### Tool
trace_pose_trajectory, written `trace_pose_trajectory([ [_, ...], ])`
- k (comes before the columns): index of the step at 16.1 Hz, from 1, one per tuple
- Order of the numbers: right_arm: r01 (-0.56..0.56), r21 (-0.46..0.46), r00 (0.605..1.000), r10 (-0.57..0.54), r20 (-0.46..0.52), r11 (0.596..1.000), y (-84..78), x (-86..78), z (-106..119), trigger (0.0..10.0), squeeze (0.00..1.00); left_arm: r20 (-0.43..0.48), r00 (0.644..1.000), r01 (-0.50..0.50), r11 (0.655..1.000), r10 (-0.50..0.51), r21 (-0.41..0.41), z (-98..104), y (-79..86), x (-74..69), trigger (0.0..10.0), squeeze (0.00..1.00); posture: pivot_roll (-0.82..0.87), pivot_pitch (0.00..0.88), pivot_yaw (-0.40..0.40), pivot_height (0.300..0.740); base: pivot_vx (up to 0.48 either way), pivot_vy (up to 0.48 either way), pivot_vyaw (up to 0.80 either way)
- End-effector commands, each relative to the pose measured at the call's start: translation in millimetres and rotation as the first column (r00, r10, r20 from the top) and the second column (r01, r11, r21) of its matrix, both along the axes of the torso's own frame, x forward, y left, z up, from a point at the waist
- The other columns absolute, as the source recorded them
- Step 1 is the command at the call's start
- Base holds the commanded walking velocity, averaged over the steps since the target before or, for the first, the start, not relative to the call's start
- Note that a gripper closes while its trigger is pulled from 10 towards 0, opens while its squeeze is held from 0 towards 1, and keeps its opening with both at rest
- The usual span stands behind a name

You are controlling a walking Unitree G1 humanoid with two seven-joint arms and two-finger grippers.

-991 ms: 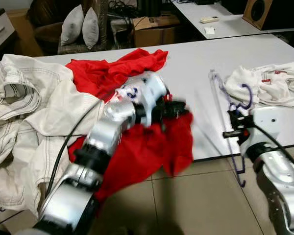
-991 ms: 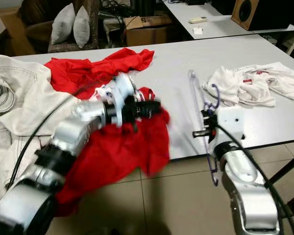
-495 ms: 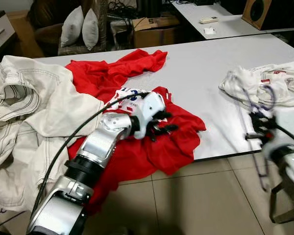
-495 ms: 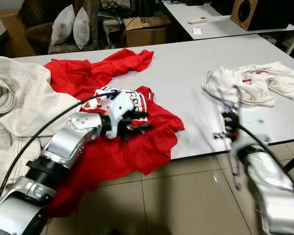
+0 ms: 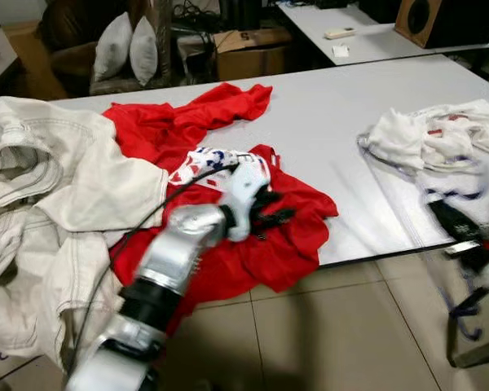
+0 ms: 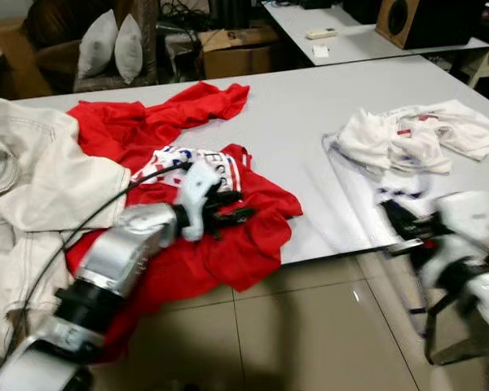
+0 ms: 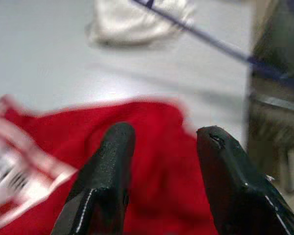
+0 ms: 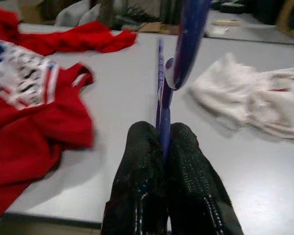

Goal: Hang hanger

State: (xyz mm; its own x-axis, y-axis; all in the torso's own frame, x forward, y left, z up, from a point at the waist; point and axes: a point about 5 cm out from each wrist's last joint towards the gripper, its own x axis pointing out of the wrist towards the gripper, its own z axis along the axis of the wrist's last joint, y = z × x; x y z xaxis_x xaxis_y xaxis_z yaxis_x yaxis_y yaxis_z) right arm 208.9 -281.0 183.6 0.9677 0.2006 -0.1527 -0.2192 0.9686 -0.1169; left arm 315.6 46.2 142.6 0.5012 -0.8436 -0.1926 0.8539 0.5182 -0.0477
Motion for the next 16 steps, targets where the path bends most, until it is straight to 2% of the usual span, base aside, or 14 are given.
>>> trace_pose_trajectory([
  [1, 0.013, 0.004, 1.0, -0.013, 0.014, 1.0, -6.2, -0.5, 5, 10.0, 0.0, 0.015, 1.0, -0.017, 1.0, 0.017, 0.002, 2, -0.6, 0.8, 10.0, 0.0, -0.09, 0.0, 0.075, 0.74, 0.0, 0.0, 0.0],
  [2, 0.031, 0.001, 0.999, -0.031, 0.01, 1.0, -9.5, -0.6, 6, 10.0, 0.0, 0.002, 0.999, -0.038, 0.999, 0.038, 0.003, 0, -6.8, 1.3, 10.0, 1.0, -0.1, 0.0, 0.071, 0.74, 0.0, 0.0, 0.0],
  [4, 0.04, -0.005, 0.999, -0.04, -0.004, 0.999, -8.8, -0.6, 5, 10.0, 0.0, 0.021, 0.998, -0.065, 0.998, 0.064, 0.02, -4, -15.1, 3.5, 10.0, 1.0, -0.12, 0.0, 0.069, 0.74, 0.0, 0.0, 0.0],
  [5, 0.042, -0.012, 0.999, -0.043, -0.013, 0.999, -6.9, -0.6, 4, 10.0, 0.0, 0.067, 0.995, -0.083, 0.992, 0.077, 0.098, -10, -17.0, 5.2, 10.0, 0.95, -0.13, 0.0, 0.071, 0.74, 0.0, 0.0, 0.0],
  [6, 0.032, -0.017, 0.999, -0.032, -0.017, 0.999, -1.7, -1.1, 4, 10.0, 0.0, 0.119, 0.989, -0.11, 0.973, 0.087, 0.203, -22, -16.0, 8.6, 10.0, 0.0, -0.15, 0.0, 0.077, 0.74, 0.0, 0.0, 0.0],
  [7, 0.026, -0.022, 0.999, -0.026, -0.018, 0.999, 0.7, -1.9, 4, 10.0, 0.0, 0.149, 0.984, -0.136, 0.954, 0.099, 0.266, -30, -12.6, 11.3, 10.0, 0.0, -0.16, 0.0, 0.084, 0.74, 0.0, 0.0, 0.0],
  [9, 0.023, -0.023, 1.0, -0.023, -0.019, 0.999, 2.4, -2.9, 5, 10.0, 0.0, 0.151, 0.984, -0.136, 0.943, 0.094, 0.303, -36, -9.9, 12.0, 10.0, 0.0, -0.17, 0.0, 0.09, 0.74, 0.0, 0.0, 0.0],
  [10, 0.023, -0.022, 1.0, -0.024, -0.018, 0.999, 3.9, -4.5, 5, 10.0, 0.0, 0.109, 0.991, -0.112, 0.946, 0.082, 0.304, -44, -8.9, 10.4, 0.4, 0.0, -0.18, 0.0, 0.097, 0.74, 0.0, 0.0, 0.0],
  [11, 0.026, -0.022, 1.0, -0.026, -0.017, 0.999, 4.8, -5.5, 5, 10.0, 0.0, 0.097, 0.992, -0.1, 0.948, 0.074, 0.303, -48, -9.1, 9.7, 0.0, 0.0, -0.18, 0.0, 0.101, 0.74, 0.0, 0.0, 0.0],
  [13, 0.028, -0.023, 0.999, -0.029, -0.018, 0.999, 5.8, -5.4, 5, 10.0, 0.0, 0.066, 0.995, -0.09, 0.952, 0.074, 0.292, -53, -9.4, 9.4, 0.0, 0.0, -0.18, 0.0, 0.103, 0.74, 0.0, 0.0, 0.0],
  [16, 0.02, -0.026, 1.0, -0.02, -0.016, 0.999, 8.1, -1.7, 4, 10.0, 0.0, 0.092, 0.988, -0.151, 0.927, 0.127, 0.343, -57, 3.0, 16.6, 0.0, 0.0, -0.17, 0.0, 0.097, 0.74, 0.0, 0.0, 0.0],
])
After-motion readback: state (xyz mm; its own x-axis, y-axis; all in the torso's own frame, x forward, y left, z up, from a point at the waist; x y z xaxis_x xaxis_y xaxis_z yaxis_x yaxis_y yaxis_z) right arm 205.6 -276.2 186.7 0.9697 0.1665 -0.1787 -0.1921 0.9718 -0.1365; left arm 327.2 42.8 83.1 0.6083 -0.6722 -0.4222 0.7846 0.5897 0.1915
